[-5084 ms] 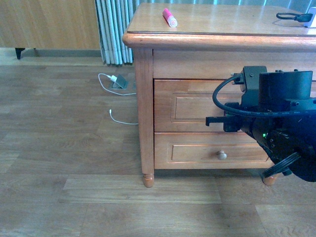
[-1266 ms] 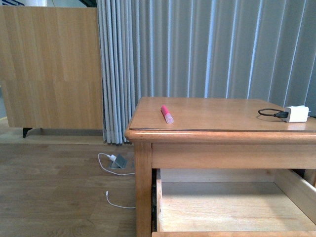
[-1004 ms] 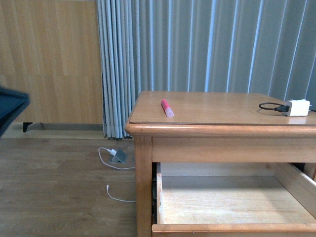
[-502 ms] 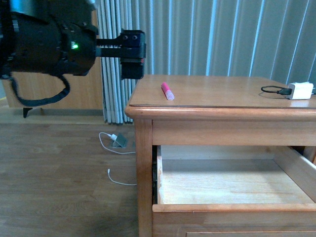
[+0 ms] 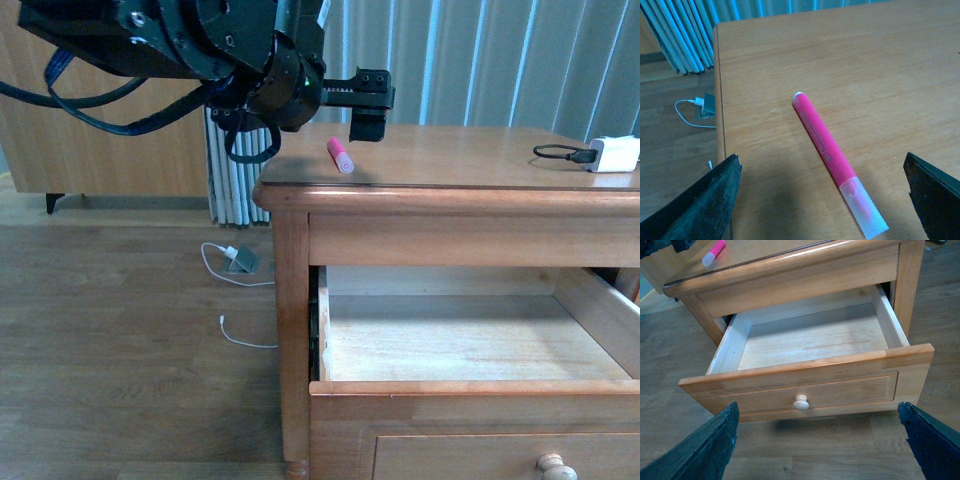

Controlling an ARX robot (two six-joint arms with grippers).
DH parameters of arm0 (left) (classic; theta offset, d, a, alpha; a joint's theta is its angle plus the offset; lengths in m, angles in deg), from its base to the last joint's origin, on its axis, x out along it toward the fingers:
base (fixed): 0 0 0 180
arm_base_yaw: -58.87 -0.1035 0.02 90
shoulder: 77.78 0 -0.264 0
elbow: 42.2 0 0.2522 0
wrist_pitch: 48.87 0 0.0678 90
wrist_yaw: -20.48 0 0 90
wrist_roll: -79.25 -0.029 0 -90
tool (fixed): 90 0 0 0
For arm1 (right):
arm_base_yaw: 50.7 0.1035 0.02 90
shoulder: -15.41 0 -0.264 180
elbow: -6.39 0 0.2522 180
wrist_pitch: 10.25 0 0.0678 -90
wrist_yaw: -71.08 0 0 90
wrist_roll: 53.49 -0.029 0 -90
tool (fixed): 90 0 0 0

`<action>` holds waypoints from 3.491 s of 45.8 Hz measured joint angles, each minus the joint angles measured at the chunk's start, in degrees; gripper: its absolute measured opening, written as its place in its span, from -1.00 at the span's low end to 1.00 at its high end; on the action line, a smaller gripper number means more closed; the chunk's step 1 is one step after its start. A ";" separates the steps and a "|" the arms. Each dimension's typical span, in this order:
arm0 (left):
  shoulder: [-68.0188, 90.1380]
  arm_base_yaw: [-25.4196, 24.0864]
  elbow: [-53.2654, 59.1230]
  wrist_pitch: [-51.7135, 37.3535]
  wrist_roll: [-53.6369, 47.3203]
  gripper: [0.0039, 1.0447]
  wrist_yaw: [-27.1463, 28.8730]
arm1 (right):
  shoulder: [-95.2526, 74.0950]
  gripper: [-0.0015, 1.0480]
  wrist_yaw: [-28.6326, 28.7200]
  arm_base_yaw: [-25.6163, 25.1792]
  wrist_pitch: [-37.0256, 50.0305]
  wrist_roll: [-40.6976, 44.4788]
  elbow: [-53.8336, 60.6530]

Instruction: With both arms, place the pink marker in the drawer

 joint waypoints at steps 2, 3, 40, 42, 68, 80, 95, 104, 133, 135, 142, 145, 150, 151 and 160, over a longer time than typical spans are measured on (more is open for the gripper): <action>1.55 0.07 -2.45 1.77 0.42 0.89 -0.26 | 0.00 0.84 0.00 0.00 0.00 0.00 0.00; 2.23 0.13 -3.52 2.60 0.48 0.89 -0.31 | 0.00 0.84 0.00 0.00 0.00 0.00 0.00; 10.67 0.79 -17.59 18.25 -0.02 0.89 -1.14 | 0.00 0.84 0.00 0.00 0.00 -0.13 0.00; 10.67 0.72 -17.68 18.47 -0.04 0.89 -1.44 | 0.00 0.84 0.00 0.00 0.00 -0.13 0.00; 10.67 0.81 -18.08 19.96 -1.84 -0.26 -1.64 | 0.00 0.84 0.00 0.00 0.00 -0.13 0.00; 10.67 0.68 -18.10 20.00 -2.49 -0.73 -2.29 | 0.00 0.84 0.00 0.00 0.00 -0.13 0.00; 2.08 -0.07 -3.13 11.19 -2.89 -0.73 -9.70 | 0.00 0.84 0.00 0.00 0.00 -0.13 0.00; -5.07 0.00 7.23 6.62 -3.26 -0.73 -14.05 | 0.00 0.84 0.00 0.00 0.00 -0.13 0.00; -15.26 6.19 27.76 3.72 -12.79 -0.73 -25.62 | 0.00 0.84 0.00 0.00 0.00 -0.13 0.00; -14.23 6.34 27.47 3.91 -13.07 -0.73 -25.46 | 0.00 0.84 0.00 0.00 0.00 -0.13 0.00; -9.11 6.78 25.03 5.46 -14.10 -0.73 -24.06 | 0.00 0.84 0.00 0.00 0.00 -0.13 0.00; -7.45 6.88 23.93 5.88 -14.21 -0.73 -24.06 | 0.00 0.84 0.00 0.00 0.00 -0.13 0.00; -4.42 7.08 21.59 6.14 -14.25 -0.73 -23.67 | 0.00 0.84 0.00 0.00 0.00 -0.13 0.00; -3.93 7.08 21.09 6.19 -14.27 -0.73 -23.61 | 0.00 0.84 0.00 0.00 0.00 -0.13 0.00; -0.20 7.28 18.32 6.64 -14.45 -0.73 -22.60 | 0.00 0.84 0.00 0.00 0.00 -0.13 0.00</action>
